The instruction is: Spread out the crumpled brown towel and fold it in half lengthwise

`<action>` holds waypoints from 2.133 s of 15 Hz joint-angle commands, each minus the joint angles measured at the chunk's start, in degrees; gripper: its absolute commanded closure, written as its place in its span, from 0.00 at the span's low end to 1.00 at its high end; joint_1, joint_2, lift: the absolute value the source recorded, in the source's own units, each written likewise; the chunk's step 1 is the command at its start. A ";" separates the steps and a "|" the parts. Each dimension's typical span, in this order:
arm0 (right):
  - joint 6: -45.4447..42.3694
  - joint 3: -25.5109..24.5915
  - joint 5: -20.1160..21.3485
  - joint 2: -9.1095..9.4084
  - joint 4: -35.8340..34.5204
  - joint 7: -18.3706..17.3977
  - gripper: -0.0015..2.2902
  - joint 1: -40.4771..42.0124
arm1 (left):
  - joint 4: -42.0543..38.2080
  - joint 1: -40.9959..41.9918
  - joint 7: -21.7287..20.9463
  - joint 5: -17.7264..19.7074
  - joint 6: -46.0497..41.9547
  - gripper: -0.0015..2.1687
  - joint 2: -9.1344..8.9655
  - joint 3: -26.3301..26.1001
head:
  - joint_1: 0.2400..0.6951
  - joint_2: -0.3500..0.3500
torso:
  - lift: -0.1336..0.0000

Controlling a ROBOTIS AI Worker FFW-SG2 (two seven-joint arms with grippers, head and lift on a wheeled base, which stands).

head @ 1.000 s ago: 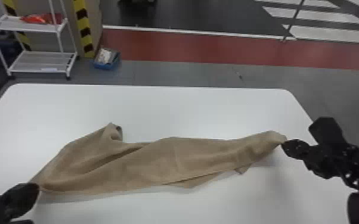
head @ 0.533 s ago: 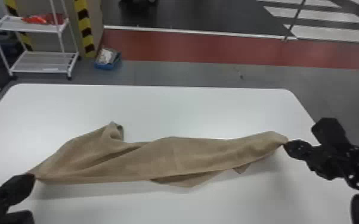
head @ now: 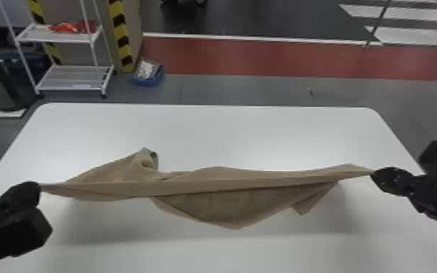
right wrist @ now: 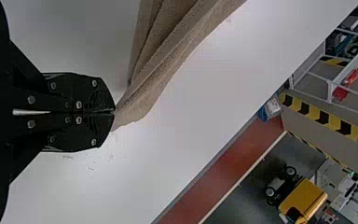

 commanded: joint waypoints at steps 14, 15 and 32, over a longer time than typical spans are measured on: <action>13.52 6.61 -15.53 2.16 13.81 -13.08 0.57 -26.61 | 15.17 -41.75 -1.64 7.45 20.86 0.87 -7.71 -11.57 | 0.88 0.50 | 0.08; 13.52 7.23 -15.53 2.34 16.44 -14.23 0.57 -29.86 | 20.00 -46.32 -1.20 7.19 20.86 0.87 -8.50 -13.77 | 0.84 0.50 | 0.08; 20.90 6.09 -19.83 -3.90 17.23 -20.11 0.57 -36.37 | 29.58 -60.30 0.65 10.53 19.11 0.87 -12.54 -16.67 | 0.39 0.36 | 0.08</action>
